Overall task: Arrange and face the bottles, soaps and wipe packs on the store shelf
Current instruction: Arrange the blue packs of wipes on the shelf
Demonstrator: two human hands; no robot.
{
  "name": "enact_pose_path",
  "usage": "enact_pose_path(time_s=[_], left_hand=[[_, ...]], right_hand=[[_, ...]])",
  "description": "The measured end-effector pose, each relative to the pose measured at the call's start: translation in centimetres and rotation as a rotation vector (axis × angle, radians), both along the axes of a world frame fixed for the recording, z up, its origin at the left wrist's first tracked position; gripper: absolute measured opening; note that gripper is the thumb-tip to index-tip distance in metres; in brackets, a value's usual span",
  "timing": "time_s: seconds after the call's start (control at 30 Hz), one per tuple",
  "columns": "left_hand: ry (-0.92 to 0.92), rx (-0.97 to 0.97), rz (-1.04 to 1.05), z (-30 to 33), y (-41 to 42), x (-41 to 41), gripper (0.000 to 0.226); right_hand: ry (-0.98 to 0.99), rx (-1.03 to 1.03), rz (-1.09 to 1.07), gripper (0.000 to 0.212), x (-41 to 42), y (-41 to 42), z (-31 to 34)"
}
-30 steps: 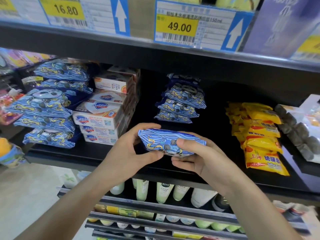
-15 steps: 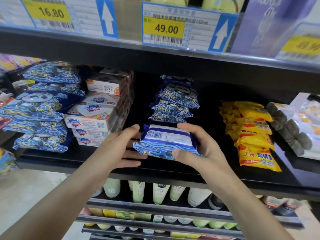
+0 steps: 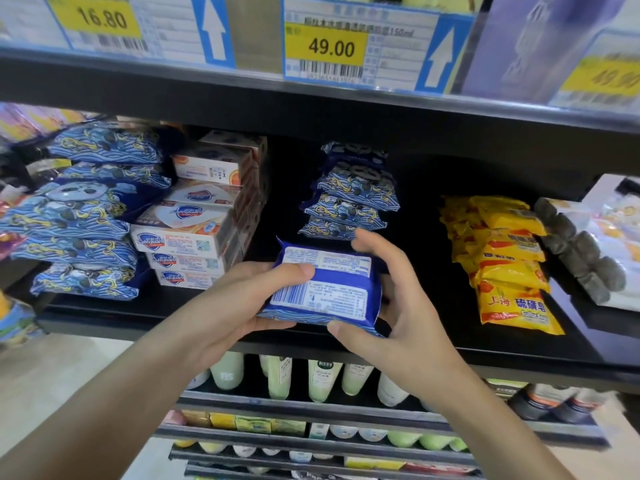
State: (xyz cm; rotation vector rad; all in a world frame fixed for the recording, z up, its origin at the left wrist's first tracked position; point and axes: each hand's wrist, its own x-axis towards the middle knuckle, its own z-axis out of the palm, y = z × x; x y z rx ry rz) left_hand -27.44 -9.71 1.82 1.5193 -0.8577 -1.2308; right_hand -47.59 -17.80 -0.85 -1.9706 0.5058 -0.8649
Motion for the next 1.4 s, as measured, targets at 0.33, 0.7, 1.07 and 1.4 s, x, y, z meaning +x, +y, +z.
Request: enact_pose_path(time_s=[0.33, 0.7, 1.07, 1.4], left_hand=[[-0.078, -0.068, -0.02, -0.6, 0.3, 0.6, 0.032], [-0.156, -0.291, 0.027, -0.9, 0.4, 0.6, 0.037], [-0.37, -0.53, 0.041, -2.5, 0.3, 0.9, 0.046], [-0.439, -0.469, 0.074, -3.1, 0.6, 0.9, 0.061]], right_hand=[[0.083, 0.103, -0.038, 0.106, 0.0, -0.6, -0.2], [0.024, 0.36, -0.164, 0.087, -0.1, -2.1, 0.6], [0.08, 0.648, -0.052, 0.048, 0.8, -2.6, 1.6], [-0.087, 0.732, -0.037, 0.057, 1.3, -2.9, 0.6]])
